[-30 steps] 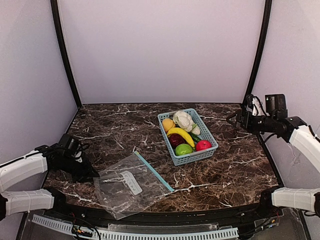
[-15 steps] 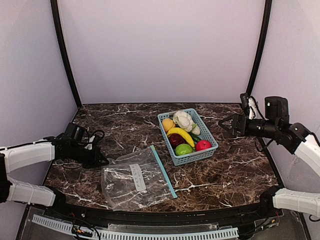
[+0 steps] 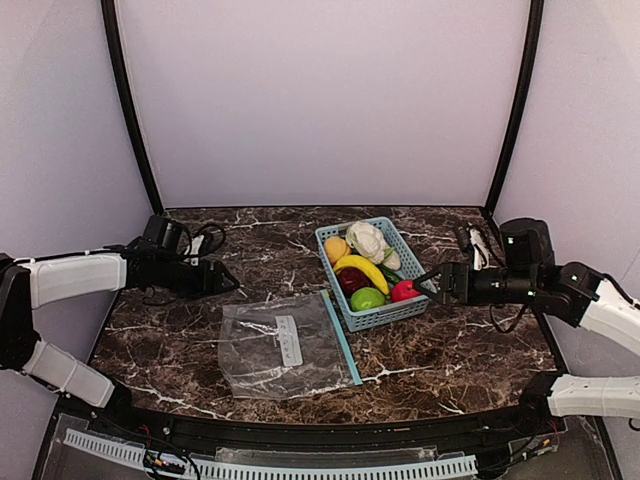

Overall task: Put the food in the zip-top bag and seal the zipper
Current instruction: Adjust the zipper food storage bag at the center of the board, then pick up the zipper food storage bag at the center of the board, then pass from the left arm to the right

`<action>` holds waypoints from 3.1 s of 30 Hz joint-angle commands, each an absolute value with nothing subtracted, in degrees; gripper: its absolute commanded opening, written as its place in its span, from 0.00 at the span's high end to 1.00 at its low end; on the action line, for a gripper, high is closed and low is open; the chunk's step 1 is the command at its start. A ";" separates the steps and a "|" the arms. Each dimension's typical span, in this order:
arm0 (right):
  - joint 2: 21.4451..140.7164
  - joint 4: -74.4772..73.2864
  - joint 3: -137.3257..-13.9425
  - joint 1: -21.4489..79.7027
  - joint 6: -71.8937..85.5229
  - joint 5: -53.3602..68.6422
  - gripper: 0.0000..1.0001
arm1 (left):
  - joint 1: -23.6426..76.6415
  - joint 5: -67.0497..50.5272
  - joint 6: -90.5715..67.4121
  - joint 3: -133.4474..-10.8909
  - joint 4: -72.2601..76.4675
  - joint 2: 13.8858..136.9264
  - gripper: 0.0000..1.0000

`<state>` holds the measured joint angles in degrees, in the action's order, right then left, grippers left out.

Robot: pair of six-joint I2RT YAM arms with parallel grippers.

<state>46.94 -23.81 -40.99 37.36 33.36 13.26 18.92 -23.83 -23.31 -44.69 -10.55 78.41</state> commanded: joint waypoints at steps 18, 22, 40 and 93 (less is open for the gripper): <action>53.94 -15.54 -44.03 41.18 35.48 7.48 0.01 | 30.85 -21.26 -45.83 -18.80 -11.37 52.71 0.10; 53.03 -15.64 -43.23 41.96 36.24 6.27 0.01 | 32.55 -21.18 -47.84 -18.49 -8.43 54.07 0.09; 53.38 -16.17 -43.60 42.79 36.90 4.47 0.02 | 38.24 -20.02 -51.01 -19.24 -2.53 61.31 0.47; 54.57 -3.95 -42.09 47.02 59.73 14.35 0.10 | 38.32 -28.42 -40.15 -48.27 6.77 50.38 0.99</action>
<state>53.52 -8.27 -44.29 45.56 53.63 13.67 38.15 -26.37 -39.62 -46.15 1.19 49.25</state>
